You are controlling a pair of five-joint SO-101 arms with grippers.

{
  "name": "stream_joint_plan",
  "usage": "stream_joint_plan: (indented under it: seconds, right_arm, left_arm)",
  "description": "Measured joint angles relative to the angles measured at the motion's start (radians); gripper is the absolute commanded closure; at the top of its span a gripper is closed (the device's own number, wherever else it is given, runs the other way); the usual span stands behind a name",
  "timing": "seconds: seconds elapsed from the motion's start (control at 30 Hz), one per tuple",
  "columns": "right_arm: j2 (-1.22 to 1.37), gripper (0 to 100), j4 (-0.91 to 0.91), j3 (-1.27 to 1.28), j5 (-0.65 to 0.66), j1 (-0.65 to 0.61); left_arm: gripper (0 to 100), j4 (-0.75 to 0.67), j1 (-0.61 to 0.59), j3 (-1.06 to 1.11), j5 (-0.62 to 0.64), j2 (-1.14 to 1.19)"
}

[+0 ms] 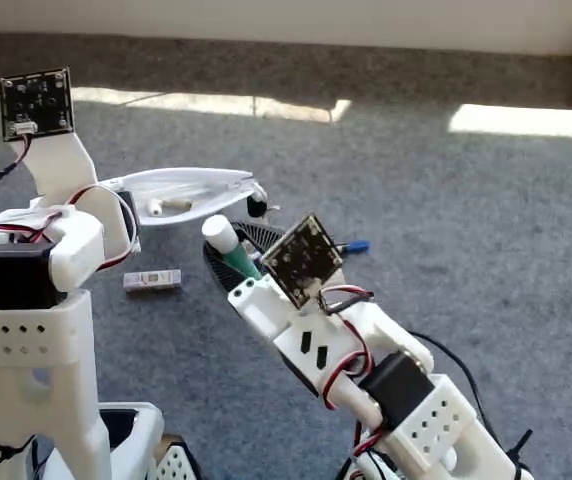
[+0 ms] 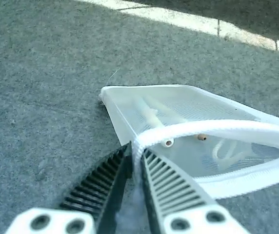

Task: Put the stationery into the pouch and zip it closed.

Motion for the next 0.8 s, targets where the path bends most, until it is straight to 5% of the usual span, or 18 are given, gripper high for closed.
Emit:
stream_joint_plan:
  seconds: [0.6, 0.8]
  right_arm:
    - [-0.104, 99.3, -0.764, 0.262, 0.000, 0.000]
    - [-0.037, 99.3, -0.845, 0.267, 0.000, 0.000]
  left_arm:
    - [99, 0.000, 0.000, 0.000, 0.000, 0.000]
    - [99, 0.000, 0.000, 0.000, 0.000, 0.000]
